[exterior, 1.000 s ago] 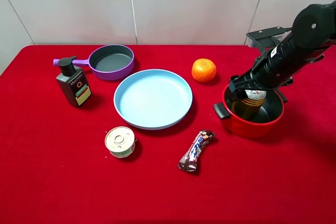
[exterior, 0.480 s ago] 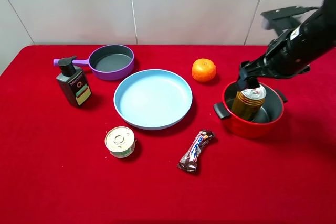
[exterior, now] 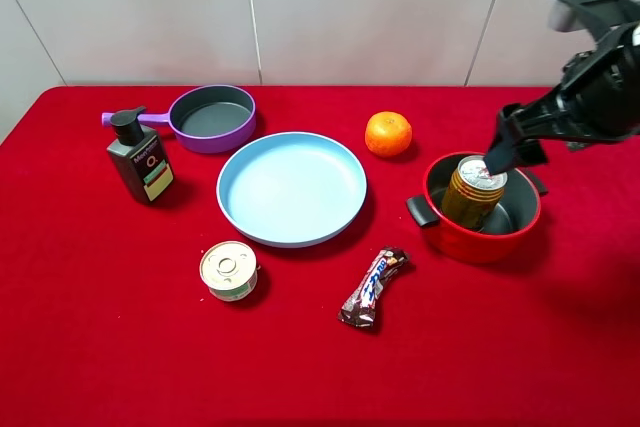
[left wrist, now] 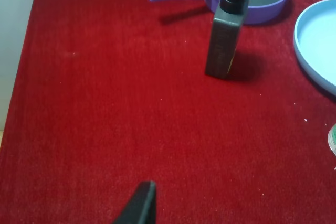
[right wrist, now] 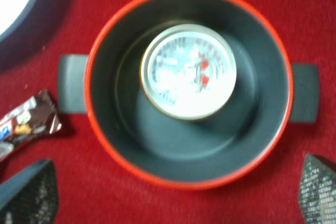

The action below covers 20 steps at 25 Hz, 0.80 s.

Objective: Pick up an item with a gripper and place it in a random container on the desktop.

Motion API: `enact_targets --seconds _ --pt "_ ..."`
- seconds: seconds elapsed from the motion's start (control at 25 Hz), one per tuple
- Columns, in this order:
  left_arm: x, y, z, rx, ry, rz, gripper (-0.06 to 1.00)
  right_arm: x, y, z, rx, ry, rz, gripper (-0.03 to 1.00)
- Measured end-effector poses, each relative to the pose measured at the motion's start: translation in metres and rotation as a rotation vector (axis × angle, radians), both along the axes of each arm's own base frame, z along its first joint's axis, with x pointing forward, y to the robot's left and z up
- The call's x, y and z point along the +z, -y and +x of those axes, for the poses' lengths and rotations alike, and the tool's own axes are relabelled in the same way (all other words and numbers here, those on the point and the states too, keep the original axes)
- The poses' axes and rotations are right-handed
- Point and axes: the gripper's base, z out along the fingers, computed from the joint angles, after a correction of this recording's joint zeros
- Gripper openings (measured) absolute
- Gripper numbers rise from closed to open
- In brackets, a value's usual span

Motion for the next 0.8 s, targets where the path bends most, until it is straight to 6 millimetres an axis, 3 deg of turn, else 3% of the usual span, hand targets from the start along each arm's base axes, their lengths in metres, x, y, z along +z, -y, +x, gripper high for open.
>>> enact_targets --seconds 0.24,0.8 --pt "0.000 0.000 0.000 0.000 0.000 0.000 0.99 0.016 0.006 -0.022 0.004 -0.001 0.001 0.69" --pt "0.000 0.000 0.000 0.000 0.000 0.000 0.99 0.011 0.033 -0.103 -0.036 0.093 0.030 0.69"
